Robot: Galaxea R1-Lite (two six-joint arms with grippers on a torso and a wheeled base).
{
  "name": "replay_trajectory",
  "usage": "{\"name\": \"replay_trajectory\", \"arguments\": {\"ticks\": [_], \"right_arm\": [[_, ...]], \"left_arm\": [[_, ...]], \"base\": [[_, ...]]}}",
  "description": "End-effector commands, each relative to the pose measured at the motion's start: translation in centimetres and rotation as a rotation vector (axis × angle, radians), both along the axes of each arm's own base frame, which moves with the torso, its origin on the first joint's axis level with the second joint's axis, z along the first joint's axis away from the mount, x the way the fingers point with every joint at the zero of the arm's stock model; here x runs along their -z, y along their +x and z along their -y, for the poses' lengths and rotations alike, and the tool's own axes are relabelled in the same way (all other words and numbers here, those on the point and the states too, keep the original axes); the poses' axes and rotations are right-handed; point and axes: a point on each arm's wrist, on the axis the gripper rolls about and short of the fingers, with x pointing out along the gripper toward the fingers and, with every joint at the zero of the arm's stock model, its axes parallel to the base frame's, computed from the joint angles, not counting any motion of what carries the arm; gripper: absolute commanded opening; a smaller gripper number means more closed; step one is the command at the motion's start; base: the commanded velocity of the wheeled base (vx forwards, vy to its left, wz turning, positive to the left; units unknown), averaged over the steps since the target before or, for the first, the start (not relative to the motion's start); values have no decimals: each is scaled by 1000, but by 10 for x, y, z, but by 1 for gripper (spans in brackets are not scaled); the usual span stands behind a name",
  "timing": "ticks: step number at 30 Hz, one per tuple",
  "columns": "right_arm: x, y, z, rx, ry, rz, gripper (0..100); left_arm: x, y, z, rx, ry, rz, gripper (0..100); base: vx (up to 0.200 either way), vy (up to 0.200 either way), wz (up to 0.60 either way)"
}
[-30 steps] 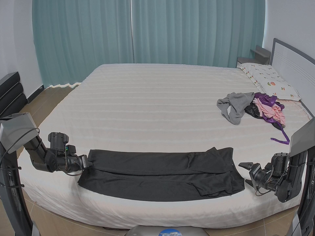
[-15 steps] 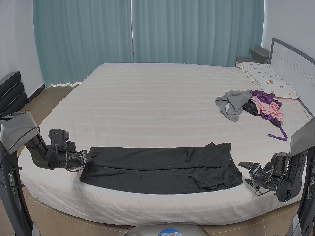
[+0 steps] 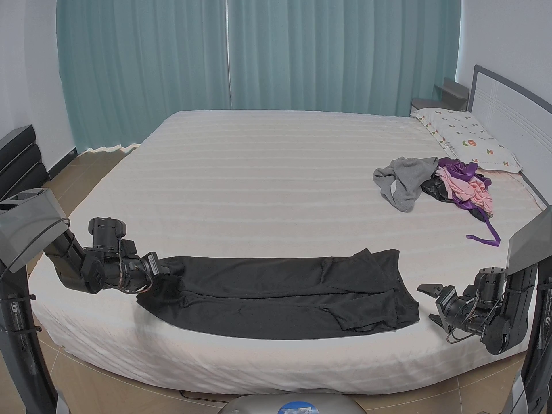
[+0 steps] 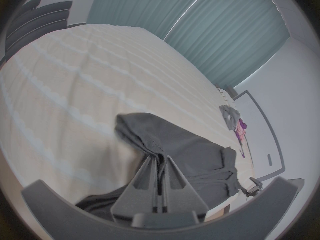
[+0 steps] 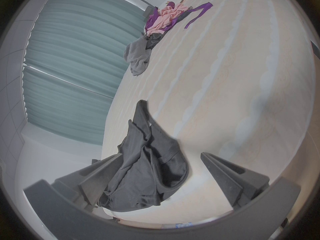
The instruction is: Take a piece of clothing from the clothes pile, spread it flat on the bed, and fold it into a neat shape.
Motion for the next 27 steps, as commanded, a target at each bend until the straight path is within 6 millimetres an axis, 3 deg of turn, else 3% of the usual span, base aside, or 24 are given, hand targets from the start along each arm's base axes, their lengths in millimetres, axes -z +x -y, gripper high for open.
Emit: {"name": "replay_trajectory", "arguments": {"ticks": [1,14,27], "right_arm": [[-1,1,0,-2,0,13,100],[-1,1,0,-2,0,12,100],[0,1,-1,-4,-1,11,100]], "left_arm": [[-26,-3,13,10,-19,51,0],[-53,-6,52,49,18,78,0],[-75,-8,120,163,-42,-8,0]], "base": [[0,-200,0],[0,-200,0],[0,-200,0]]}}
